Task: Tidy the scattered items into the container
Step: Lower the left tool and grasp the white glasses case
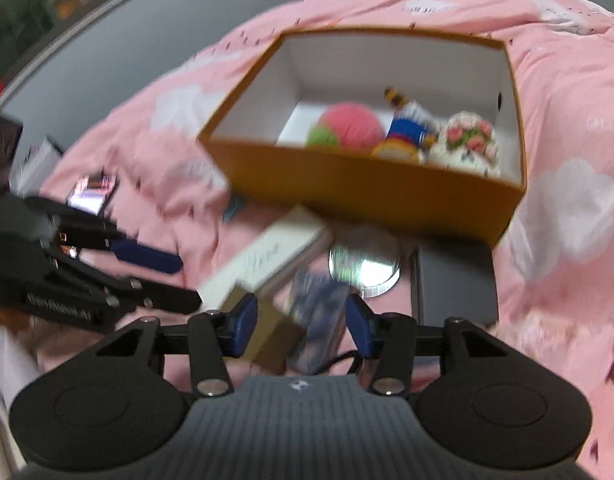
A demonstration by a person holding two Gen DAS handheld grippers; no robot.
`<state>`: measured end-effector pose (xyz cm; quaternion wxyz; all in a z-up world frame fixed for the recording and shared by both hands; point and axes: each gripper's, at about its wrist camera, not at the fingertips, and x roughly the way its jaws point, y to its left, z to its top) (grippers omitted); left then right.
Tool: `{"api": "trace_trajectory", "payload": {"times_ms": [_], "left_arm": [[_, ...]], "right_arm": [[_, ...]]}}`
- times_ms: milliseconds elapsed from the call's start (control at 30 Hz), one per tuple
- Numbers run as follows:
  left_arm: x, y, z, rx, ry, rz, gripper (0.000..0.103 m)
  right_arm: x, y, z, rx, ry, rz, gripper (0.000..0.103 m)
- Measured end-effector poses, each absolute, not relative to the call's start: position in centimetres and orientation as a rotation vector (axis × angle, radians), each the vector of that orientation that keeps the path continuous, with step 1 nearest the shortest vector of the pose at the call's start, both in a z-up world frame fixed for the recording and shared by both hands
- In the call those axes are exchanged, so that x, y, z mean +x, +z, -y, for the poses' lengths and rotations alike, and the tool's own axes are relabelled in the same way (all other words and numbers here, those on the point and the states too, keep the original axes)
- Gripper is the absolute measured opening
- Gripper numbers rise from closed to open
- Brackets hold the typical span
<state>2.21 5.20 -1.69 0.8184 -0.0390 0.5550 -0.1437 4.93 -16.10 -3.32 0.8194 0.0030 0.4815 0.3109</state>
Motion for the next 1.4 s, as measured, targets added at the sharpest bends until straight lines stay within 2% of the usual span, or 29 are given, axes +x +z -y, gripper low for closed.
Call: {"api": "trace_trajectory", "payload": {"times_ms": [233,467,633,733,933,1200,1400], "left_arm": [[0.3,-2.7,-4.1,-0.058,-0.368,-1.265,0.044],[-1.4,-4.1,-2.9,-0.022,-0.408,-1.329,0.043],[-1.2,-3.5,-3.4,-0.039,-0.389,-1.297,0.043],[-0.7,-2.8,-3.8,-0.048,-0.373,-1.245,0.045],[1.1,-2.6,-4.1,-0.082,-0.334,-1.185,0.057],[3.8,-3.3,-5.3,-0.126,-0.228,-1.135,0.058],[6.8,-4.9,-6.6,-0.165,-0.123,-1.176,0.057]], "right_arm": [[2.1,-5.5,16.4,0.030,0.705,-1.169,0.047],[0.8,-6.3,16.0,0.015,0.735,-1.217,0.047],[1.0,-6.1,16.4,0.031,0.726,-1.205,0.047],[1.1,-5.7,16.9,0.043,0.703,-1.182,0.047],[2.0,-5.2,17.4,0.029,0.626,-1.133,0.047],[4.7,-4.2,17.5,0.046,0.595,-1.073,0.046],[7.4,-4.5,16.2,0.067,0.582,-1.048,0.046]]}}
